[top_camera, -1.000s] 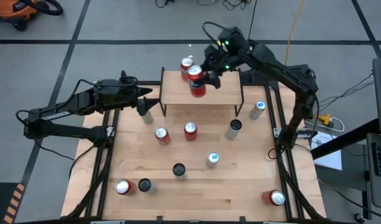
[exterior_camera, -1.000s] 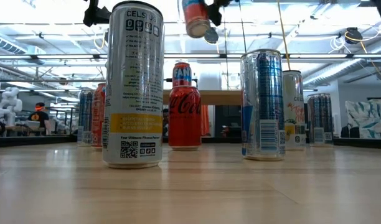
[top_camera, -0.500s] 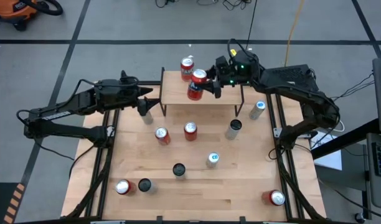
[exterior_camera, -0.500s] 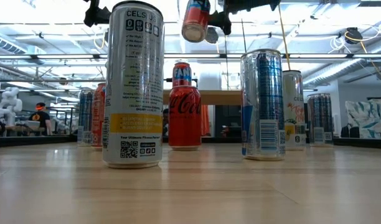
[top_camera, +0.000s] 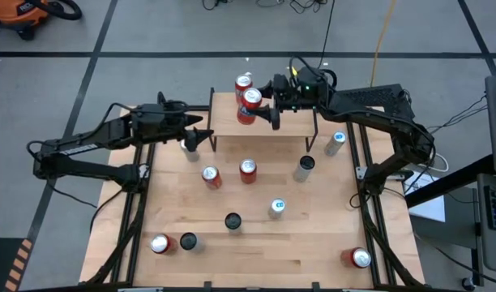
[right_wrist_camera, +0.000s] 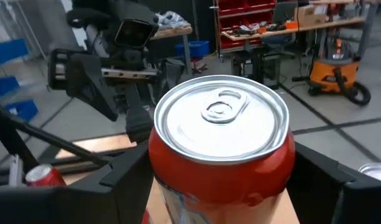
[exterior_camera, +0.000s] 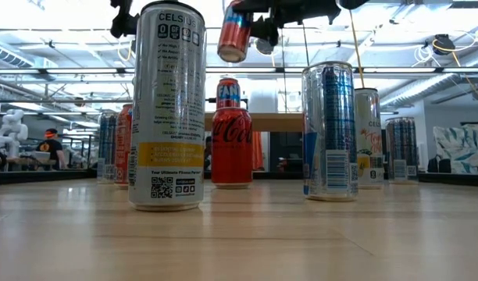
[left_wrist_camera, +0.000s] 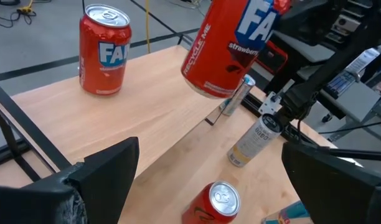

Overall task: Place canned beverage on shelf
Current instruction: Put the bottom red soda can on the shelf aligned with the other red soda can

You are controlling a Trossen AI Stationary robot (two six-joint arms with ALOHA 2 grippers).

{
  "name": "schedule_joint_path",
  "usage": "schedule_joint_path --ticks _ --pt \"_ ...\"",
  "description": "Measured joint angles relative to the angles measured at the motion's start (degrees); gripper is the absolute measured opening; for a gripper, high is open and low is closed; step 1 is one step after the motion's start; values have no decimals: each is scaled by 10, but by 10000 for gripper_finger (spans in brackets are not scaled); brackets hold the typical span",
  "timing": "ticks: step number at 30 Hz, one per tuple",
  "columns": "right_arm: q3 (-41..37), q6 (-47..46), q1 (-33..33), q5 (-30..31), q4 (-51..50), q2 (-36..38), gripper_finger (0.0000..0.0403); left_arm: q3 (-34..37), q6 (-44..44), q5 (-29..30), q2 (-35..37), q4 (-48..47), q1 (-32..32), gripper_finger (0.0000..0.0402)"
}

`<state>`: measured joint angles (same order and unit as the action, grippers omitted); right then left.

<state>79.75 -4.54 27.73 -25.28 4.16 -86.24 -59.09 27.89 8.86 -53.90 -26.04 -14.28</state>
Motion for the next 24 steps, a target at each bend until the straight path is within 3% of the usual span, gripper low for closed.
schedule_joint_path --ticks 6,24 --pt "0 40 0 -1 1 -8 277 0 -19 6 -1 0 0 397" --pt "0 42 19 -3 16 -78 277 0 -29 26 -1 1 0 397"
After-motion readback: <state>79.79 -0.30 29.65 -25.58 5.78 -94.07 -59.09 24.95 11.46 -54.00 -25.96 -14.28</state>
